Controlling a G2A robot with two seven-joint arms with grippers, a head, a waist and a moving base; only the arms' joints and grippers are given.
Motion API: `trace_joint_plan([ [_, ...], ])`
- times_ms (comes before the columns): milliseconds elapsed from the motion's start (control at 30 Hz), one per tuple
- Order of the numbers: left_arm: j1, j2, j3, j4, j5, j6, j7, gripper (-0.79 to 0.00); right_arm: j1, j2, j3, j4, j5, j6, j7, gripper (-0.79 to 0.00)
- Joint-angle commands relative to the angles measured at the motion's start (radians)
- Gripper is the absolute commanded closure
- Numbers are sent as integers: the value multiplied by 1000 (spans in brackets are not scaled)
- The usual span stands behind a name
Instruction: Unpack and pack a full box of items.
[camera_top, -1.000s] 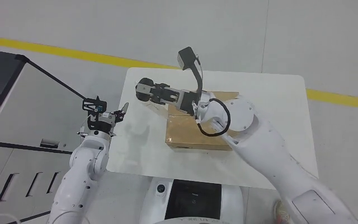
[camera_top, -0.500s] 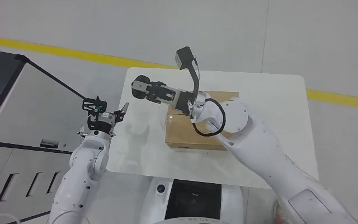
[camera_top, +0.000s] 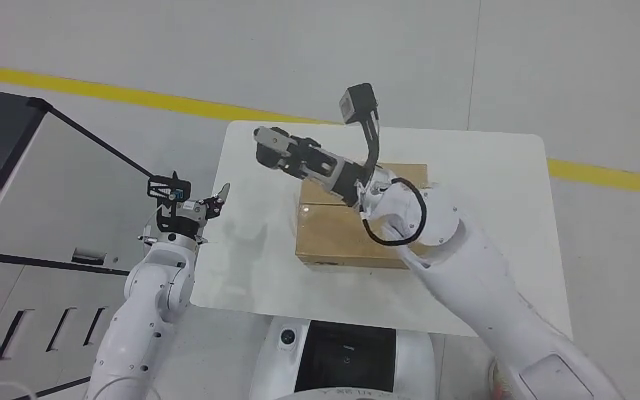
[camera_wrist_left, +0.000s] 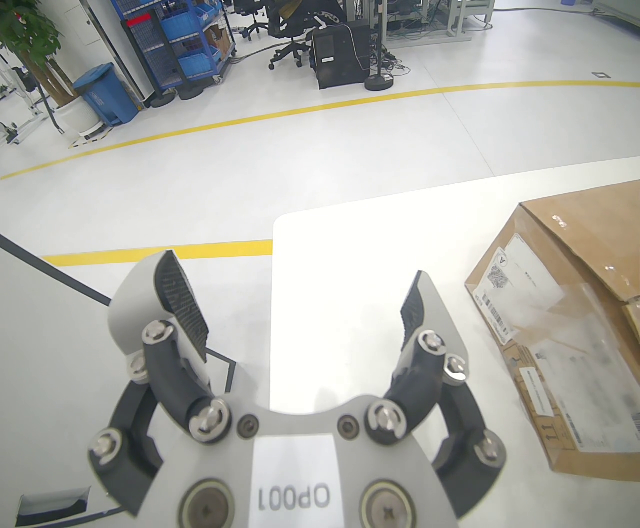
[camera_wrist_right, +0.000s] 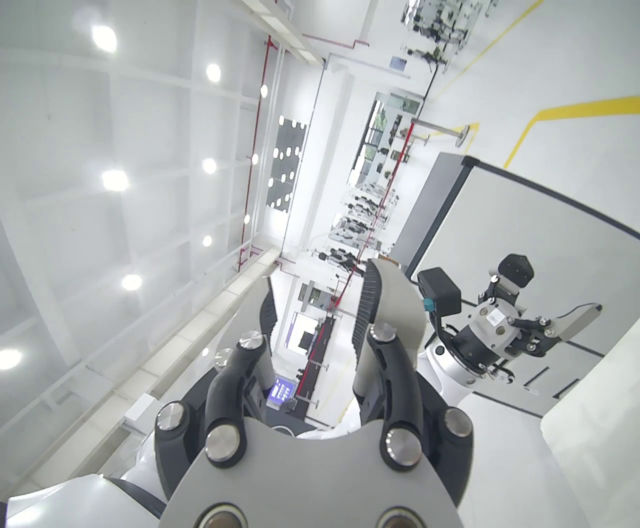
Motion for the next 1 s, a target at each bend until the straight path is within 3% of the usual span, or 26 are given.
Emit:
trace_joint_plan([
  [0,0,0,0,0,0,0,0,-785,-57,13,74,-45,2,-8,-10,-785],
  [133,0,0,0,0,0,0,0,-785,-189,38,214,-135,37,-29,-12,-785],
  [233,0,0,0,0,0,0,0,-785,-252,53,265,-176,-26,5,33,-785],
  [367,10,1,-32,14,-30,-29,19,-785,-252,54,245,-181,-27,22,77,-785],
  [600,160,10,-106,13,-45,-198,110,-785,-252,54,245,-181,-27,22,77,-785],
  [733,187,11,-104,-15,-55,-264,103,-785,-252,54,245,-181,-27,22,77,-785],
  [967,178,9,-104,-11,-59,-242,126,-785,-261,55,250,-180,-23,15,74,-785],
])
